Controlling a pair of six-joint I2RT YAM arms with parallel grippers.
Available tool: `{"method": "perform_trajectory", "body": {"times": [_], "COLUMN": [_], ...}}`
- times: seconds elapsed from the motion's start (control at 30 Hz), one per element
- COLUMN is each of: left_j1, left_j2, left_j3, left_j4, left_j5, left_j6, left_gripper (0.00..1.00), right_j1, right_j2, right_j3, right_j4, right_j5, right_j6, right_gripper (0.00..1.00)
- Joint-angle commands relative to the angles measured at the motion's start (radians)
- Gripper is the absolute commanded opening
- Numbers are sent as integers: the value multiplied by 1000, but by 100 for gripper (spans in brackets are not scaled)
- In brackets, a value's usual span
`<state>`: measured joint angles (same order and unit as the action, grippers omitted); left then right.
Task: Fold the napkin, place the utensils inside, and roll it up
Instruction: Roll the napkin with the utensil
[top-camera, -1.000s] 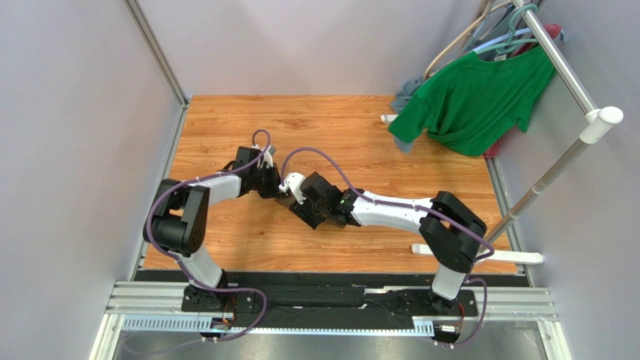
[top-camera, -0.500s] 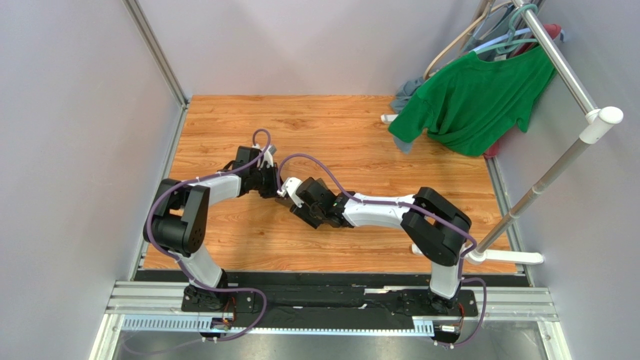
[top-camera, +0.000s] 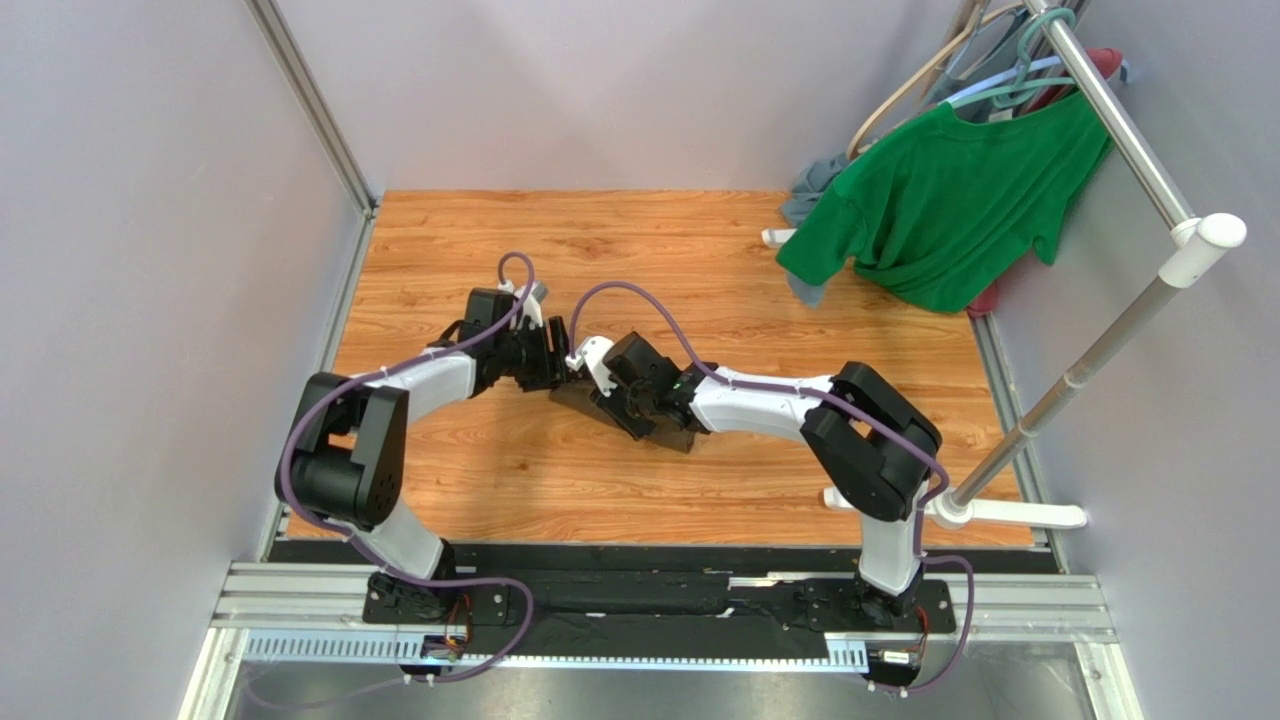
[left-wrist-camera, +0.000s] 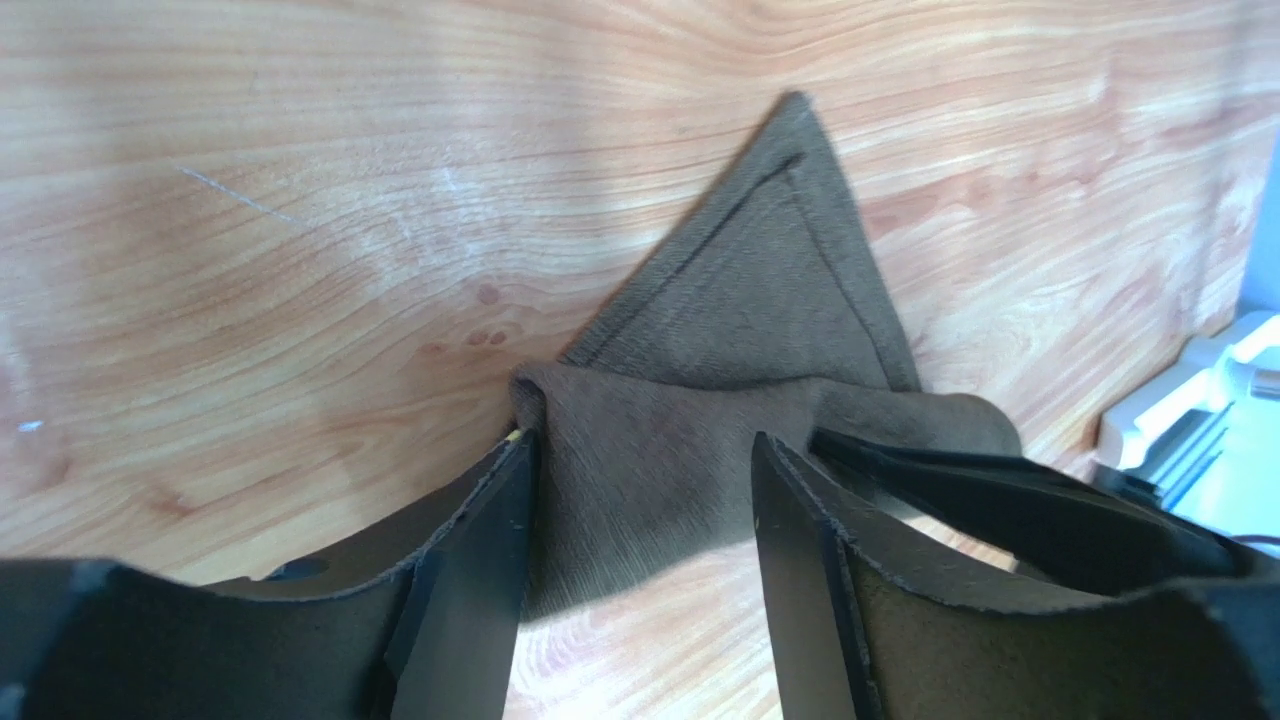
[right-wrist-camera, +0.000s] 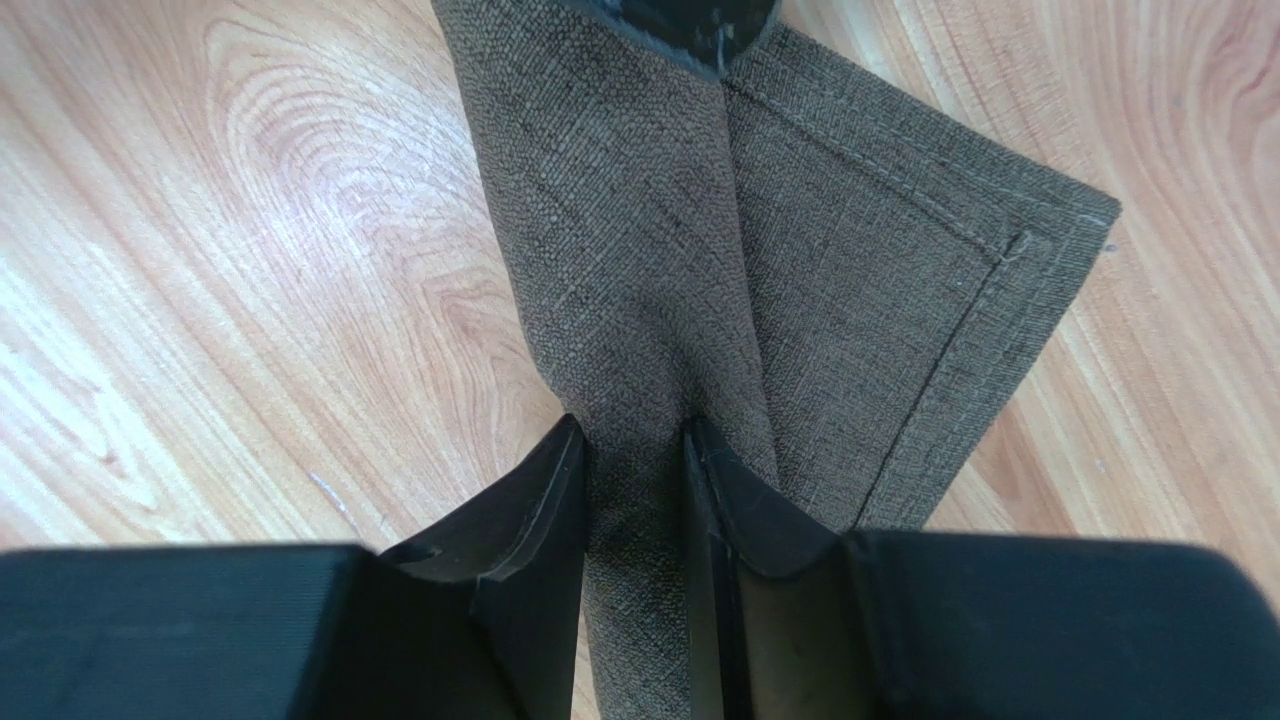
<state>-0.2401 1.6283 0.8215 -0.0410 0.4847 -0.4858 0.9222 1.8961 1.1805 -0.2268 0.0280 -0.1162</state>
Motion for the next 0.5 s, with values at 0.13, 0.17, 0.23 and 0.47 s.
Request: {"method": "perform_trajectory", "body": {"times": [0.13, 0.17, 0.23, 0.47], "left_j1": [22, 22, 22, 24], "left_j2": [-197, -211, -248, -280], "left_j3": [-65, -76, -113, -192], "left_j4": [35, 36, 87, 171], "left_j5": [-152, -175, -184, -94], "left_j6": [-34, -36, -36, 4], "left_gripper": [70, 70, 70, 70], "right_j1": [-69, -75, -92, -154], "right_j2": [40, 41, 41, 54], "right_j3": [14, 21, 30, 86], "right_j4": [-184, -192, -212, -243], "right_j5": [-259, -304, -344, -545], "right_j6": [82, 85, 93, 136], "right_gripper": [22, 21, 21, 21]}}
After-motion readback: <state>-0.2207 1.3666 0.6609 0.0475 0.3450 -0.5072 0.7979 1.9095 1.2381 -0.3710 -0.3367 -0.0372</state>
